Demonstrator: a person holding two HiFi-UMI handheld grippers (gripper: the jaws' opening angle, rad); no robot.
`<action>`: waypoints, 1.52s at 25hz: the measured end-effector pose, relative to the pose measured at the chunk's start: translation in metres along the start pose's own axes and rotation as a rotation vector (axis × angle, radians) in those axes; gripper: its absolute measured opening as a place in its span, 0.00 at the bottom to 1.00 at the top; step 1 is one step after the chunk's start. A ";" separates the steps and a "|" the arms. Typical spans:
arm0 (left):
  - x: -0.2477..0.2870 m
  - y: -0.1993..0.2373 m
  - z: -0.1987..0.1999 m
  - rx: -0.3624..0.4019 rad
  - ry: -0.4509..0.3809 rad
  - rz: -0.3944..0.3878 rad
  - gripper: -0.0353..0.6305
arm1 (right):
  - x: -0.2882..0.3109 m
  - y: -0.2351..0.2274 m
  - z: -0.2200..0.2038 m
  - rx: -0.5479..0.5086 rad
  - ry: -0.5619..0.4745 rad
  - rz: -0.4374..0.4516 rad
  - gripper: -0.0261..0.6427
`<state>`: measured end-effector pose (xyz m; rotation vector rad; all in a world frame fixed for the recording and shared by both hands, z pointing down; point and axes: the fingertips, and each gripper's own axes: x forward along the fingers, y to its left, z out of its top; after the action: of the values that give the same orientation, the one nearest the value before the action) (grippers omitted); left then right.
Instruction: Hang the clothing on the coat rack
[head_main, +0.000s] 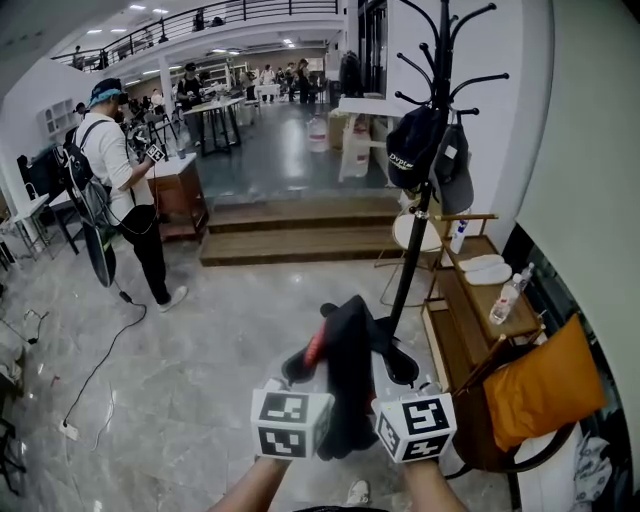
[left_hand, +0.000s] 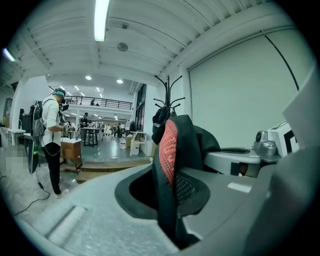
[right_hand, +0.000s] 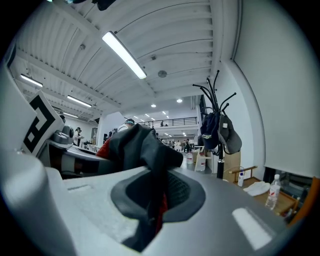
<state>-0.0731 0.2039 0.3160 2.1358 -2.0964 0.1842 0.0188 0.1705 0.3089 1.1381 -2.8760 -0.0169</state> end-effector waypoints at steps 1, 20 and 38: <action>0.008 -0.004 0.001 0.001 0.003 -0.001 0.10 | 0.003 -0.008 0.000 0.001 -0.001 0.000 0.07; 0.115 -0.076 0.018 0.017 0.018 0.007 0.10 | 0.021 -0.140 -0.004 0.017 -0.007 0.007 0.07; 0.168 -0.077 0.013 0.013 0.045 -0.037 0.10 | 0.055 -0.179 -0.016 0.031 0.013 -0.028 0.07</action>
<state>0.0066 0.0374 0.3338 2.1550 -2.0355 0.2408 0.1014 0.0024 0.3221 1.1796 -2.8588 0.0338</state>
